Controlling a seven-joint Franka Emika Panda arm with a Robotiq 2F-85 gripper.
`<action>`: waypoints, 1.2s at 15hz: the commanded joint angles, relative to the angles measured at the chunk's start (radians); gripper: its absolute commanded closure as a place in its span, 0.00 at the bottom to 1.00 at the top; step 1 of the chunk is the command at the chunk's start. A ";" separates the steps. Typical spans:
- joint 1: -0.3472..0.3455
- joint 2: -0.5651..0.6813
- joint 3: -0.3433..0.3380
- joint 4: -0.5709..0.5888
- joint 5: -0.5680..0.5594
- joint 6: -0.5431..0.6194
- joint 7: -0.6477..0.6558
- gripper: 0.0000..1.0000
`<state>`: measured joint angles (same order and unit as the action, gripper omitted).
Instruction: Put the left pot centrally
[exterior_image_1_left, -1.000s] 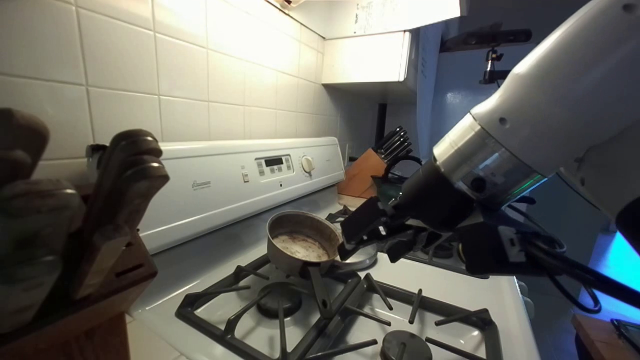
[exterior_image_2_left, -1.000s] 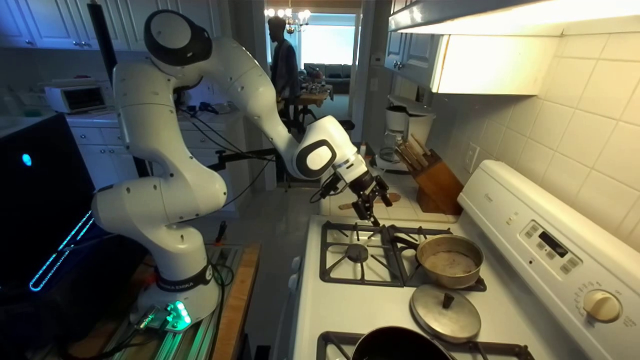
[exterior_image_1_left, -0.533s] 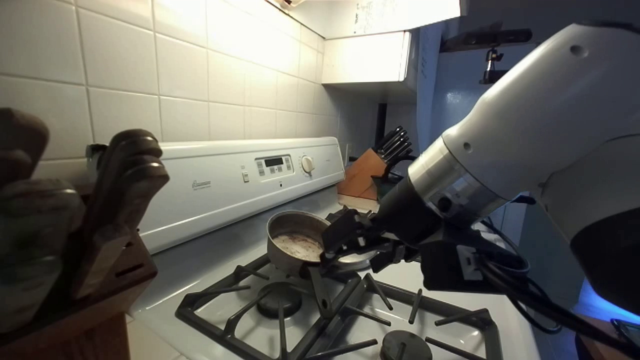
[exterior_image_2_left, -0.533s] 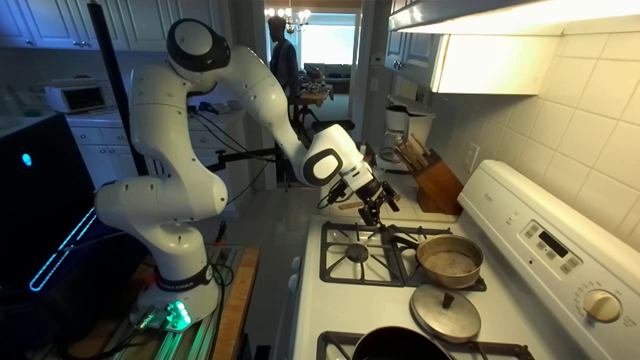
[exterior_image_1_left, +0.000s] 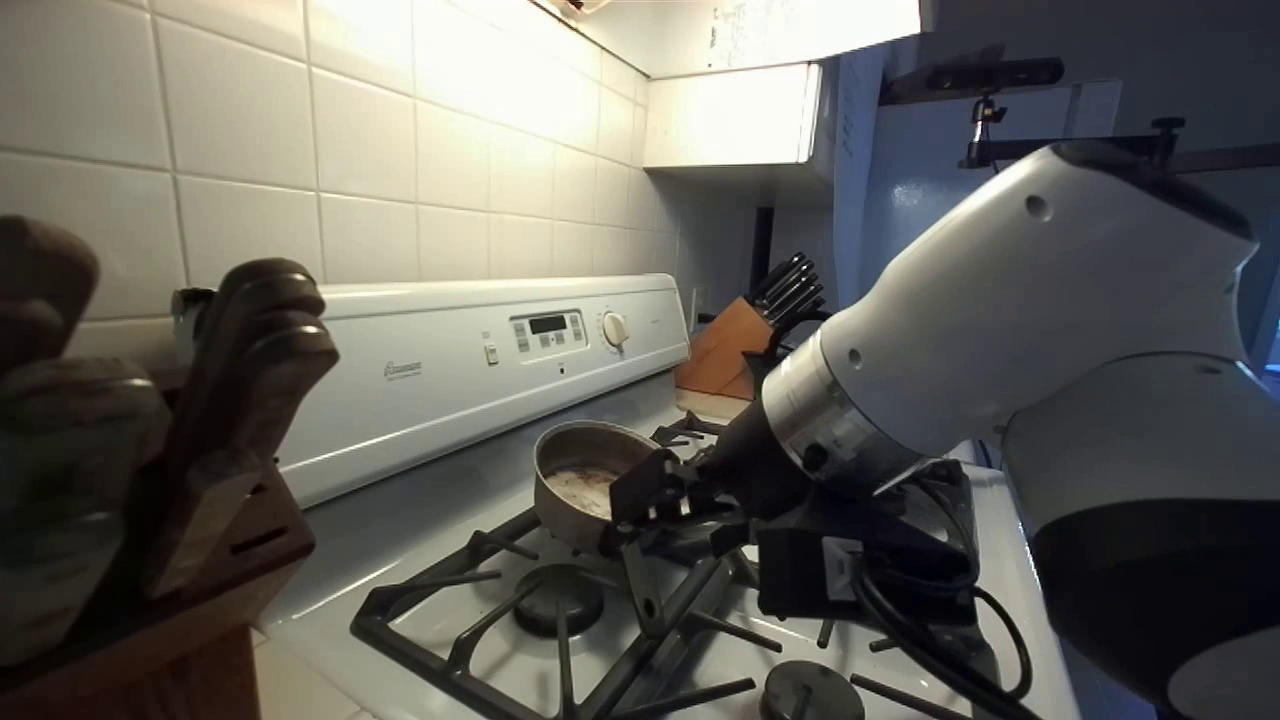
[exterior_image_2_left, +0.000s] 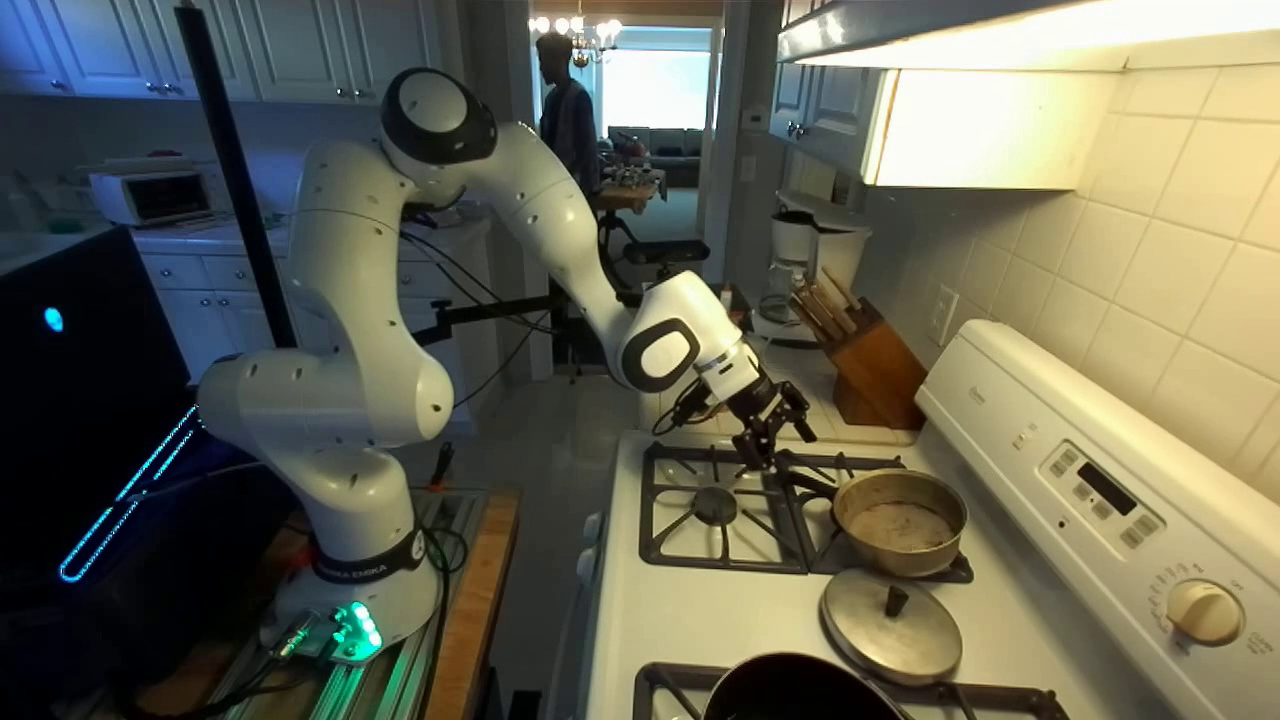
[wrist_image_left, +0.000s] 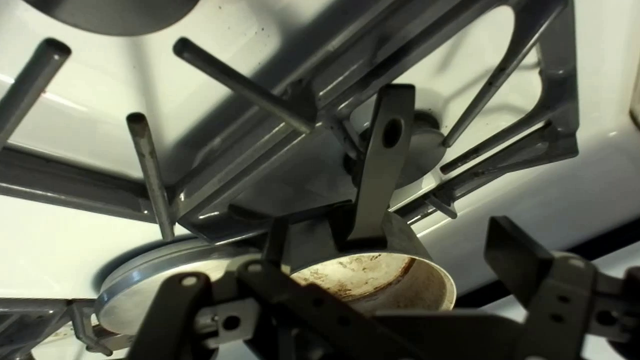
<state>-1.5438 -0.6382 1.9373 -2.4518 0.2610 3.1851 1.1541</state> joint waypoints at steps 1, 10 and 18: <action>-0.055 -0.090 0.047 0.056 0.051 0.010 0.016 0.00; -0.140 -0.151 0.109 0.113 0.067 0.014 0.010 0.09; -0.185 -0.170 0.150 0.139 0.070 0.019 0.002 0.42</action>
<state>-1.7116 -0.7635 2.0677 -2.3411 0.2876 3.1852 1.1541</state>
